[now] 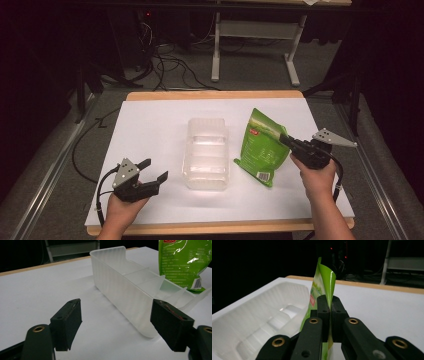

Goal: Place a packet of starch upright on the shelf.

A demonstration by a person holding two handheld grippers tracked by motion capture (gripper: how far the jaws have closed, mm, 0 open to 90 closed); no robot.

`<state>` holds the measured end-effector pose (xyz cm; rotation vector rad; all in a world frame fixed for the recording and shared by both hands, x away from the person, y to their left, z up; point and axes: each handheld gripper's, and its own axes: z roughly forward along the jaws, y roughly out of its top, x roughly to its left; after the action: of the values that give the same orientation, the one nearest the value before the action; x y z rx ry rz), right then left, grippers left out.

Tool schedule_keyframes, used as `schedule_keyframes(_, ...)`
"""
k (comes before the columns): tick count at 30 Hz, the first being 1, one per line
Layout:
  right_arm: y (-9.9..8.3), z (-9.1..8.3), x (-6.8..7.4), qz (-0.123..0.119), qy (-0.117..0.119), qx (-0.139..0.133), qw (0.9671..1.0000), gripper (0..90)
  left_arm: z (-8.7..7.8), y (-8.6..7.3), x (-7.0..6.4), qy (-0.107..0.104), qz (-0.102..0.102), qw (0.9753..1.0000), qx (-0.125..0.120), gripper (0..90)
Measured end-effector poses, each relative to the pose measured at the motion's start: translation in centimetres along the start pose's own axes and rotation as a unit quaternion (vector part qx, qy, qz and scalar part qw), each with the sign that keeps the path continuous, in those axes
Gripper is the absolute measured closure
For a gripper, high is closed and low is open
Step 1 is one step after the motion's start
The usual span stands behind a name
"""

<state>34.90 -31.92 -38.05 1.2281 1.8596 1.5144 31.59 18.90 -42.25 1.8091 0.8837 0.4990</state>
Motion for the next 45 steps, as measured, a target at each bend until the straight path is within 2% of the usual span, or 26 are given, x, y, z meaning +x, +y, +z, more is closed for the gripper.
schedule_keyframes(5, 1.0, -0.3, 2.0, -0.025, 0.005, -0.025, 0.9994, 89.1, 0.0, 0.0, 0.0, -0.001, 0.001, 1.0000, 0.000, 25.6)
schedule_keyframes(8, 1.4, -0.7, 2.9, -0.036, -0.004, -0.042, 0.9985, 89.1, 0.0, 0.0, 0.0, -0.002, 0.003, 1.0000, -0.001, 25.6)
schedule_keyframes(11, 1.3, -0.7, 3.3, -0.041, -0.007, -0.048, 0.9980, 89.0, 0.0, 0.0, 0.0, -0.002, 0.005, 1.0000, -0.001, 25.6)
schedule_keyframes(16, 0.8, -1.0, 3.4, -0.042, -0.007, -0.043, 0.9982, 88.5, -0.2, 0.1, 0.0, -0.001, 0.005, 1.0000, -0.004, 25.6)
schedule_keyframes(18, 0.3, -1.2, 3.6, -0.051, -0.016, -0.040, 0.9978, 87.7, -0.2, 0.1, 0.1, -0.001, 0.004, 1.0000, -0.004, 25.6)
schedule_keyframes(26, -0.7, -2.4, 3.5, -0.036, 0.004, -0.044, 0.9984, 85.2, -0.3, 0.1, 0.0, -0.004, 0.008, 0.9999, -0.005, 25.6)
schedule_keyframes(32, -1.3, -1.5, 3.1, -0.032, 0.013, -0.028, 0.9990, 75.8, -0.2, 0.1, 0.0, -0.007, 0.006, 0.9999, -0.004, 25.6)
schedule_keyframes(34, -1.5, -1.3, 2.8, -0.028, 0.010, -0.024, 0.9993, 77.6, -0.1, 0.1, -0.1, -0.009, 0.007, 0.9999, -0.004, 25.6)
schedule_keyframes(36, -1.4, -1.4, 2.7, -0.036, 0.003, -0.025, 0.9990, 86.4, -0.1, 0.1, -0.1, -0.010, 0.008, 0.9999, -0.001, 25.6)
schedule_keyframes(39, -1.1, -1.7, 2.8, -0.043, 0.007, -0.031, 0.9986, 88.4, 0.0, 0.0, -0.2, -0.011, 0.010, 0.9999, 0.001, 25.7)
schedule_keyframes(43, -0.8, -1.8, 3.9, -0.053, 0.027, -0.037, 0.9976, 88.4, 0.0, 0.1, -0.2, -0.011, 0.011, 0.9999, 0.002, 25.7)
schedule_keyframes(45, -0.6, -1.7, 4.9, -0.064, 0.039, -0.034, 0.9966, 88.3, -0.1, 0.1, -0.1, -0.010, 0.010, 0.9999, 0.001, 25.7)
